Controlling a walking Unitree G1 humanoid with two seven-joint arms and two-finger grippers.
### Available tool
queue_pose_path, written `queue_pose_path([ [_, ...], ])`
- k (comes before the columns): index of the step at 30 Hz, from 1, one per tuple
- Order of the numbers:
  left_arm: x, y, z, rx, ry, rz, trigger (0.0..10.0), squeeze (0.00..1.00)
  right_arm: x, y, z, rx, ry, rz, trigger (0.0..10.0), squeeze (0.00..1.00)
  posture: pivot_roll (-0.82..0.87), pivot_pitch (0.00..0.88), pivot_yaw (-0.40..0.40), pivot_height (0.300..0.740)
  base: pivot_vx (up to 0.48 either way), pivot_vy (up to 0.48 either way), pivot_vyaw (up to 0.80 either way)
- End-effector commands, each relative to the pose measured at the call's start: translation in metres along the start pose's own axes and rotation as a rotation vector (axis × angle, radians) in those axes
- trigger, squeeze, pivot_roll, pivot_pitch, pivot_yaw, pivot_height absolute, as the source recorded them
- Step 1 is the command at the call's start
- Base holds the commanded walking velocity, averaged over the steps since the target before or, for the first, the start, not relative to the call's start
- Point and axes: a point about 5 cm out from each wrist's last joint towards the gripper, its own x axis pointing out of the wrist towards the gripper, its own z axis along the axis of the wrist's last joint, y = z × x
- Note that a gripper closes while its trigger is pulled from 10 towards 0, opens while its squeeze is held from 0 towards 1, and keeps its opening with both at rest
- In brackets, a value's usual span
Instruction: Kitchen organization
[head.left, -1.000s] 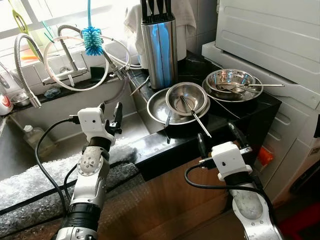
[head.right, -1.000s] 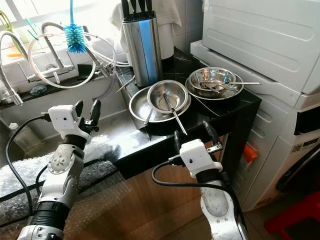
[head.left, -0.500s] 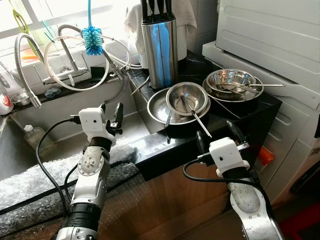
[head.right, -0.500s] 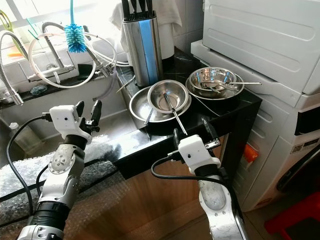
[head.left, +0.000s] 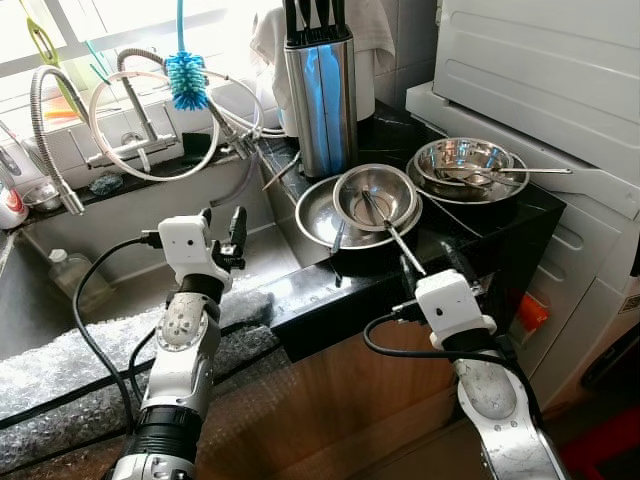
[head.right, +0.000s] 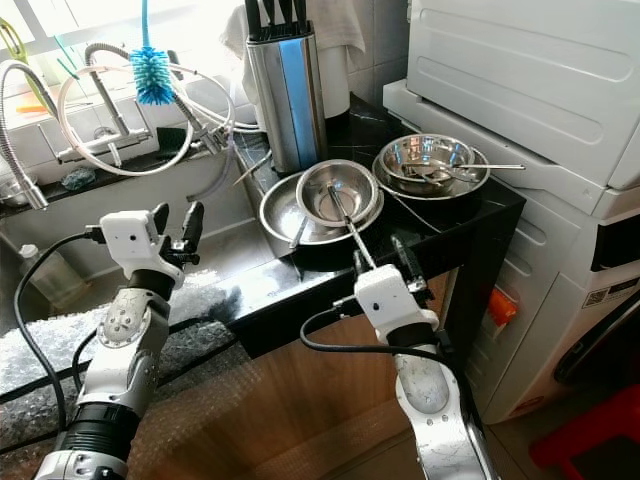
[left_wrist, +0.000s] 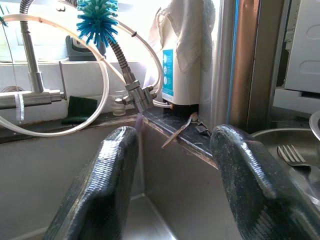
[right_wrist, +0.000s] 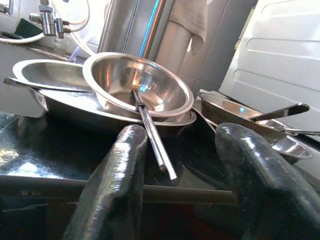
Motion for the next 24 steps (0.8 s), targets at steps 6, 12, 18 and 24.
queue_pose_path([
  [6,0.0033,0.0039,0.0048,0.021,-0.009,0.008,10.0,0.0,0.0042,0.0036,0.0036,0.005,-0.005,0.016,0.0,0.0,-0.12,0.0,0.152,0.74,0.0,0.0,0.0],
  [12,0.0036,0.004,0.0046,0.022,-0.009,0.01,10.0,0.0,0.0049,0.0037,0.0034,0.006,-0.006,0.017,0.0,0.0,-0.12,0.0,0.152,0.74,0.0,0.0,0.0],
  [18,0.0042,0.0043,0.0052,0.023,-0.013,0.013,10.0,0.0,0.0066,0.0029,0.0047,0.006,-0.012,0.014,0.0,0.0,-0.12,0.0,0.15,0.74,0.0,0.0,0.0],
  [24,0.0044,0.004,0.0052,0.022,-0.015,0.014,10.0,0.0,0.0086,0.0016,0.0053,0.001,-0.017,0.011,0.0,0.0,-0.12,0.0,0.149,0.74,0.0,0.0,0.0],
])
